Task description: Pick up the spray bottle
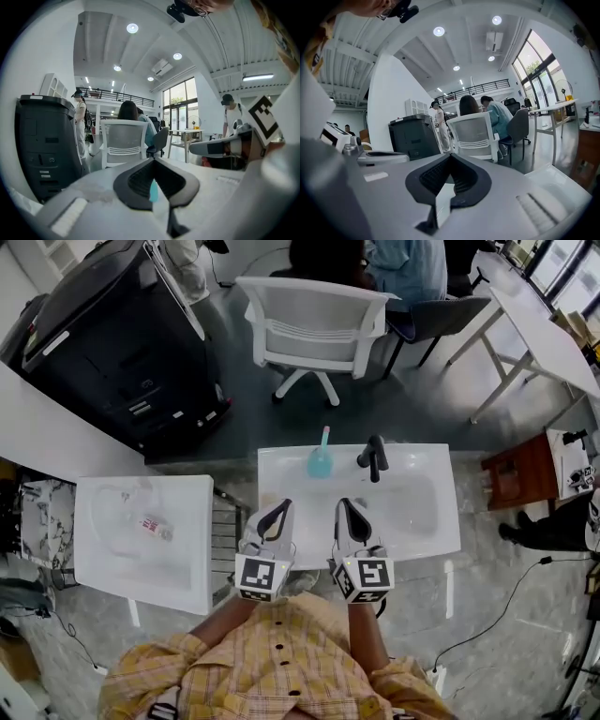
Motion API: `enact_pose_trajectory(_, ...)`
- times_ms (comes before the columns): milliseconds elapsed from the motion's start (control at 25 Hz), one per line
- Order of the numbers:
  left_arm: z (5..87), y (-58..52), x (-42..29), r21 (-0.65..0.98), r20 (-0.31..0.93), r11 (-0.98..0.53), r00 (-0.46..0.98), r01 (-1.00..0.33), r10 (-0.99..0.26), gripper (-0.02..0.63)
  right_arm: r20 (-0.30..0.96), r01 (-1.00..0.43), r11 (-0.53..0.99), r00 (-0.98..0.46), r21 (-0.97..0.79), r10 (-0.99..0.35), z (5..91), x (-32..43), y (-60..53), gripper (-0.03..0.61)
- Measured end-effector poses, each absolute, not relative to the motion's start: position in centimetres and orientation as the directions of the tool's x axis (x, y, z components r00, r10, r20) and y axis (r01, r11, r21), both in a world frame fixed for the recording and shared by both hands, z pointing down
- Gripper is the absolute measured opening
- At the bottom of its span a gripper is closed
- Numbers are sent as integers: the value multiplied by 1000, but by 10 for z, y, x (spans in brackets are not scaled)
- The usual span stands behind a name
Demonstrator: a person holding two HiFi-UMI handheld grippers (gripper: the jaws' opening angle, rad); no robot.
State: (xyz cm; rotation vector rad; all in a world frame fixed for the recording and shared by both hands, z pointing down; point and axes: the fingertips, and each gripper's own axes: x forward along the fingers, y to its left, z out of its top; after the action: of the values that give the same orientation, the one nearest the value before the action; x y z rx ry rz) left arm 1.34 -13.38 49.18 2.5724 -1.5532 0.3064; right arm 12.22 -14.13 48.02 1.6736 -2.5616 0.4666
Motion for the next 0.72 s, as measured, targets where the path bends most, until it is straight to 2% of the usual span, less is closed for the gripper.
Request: enact_pose_trajectory(720, 527, -212, -10, 78, 267, -551, 550, -831, -791, -2, 317, -949, 268, -309, -166, -897, 523, 86, -236, 0)
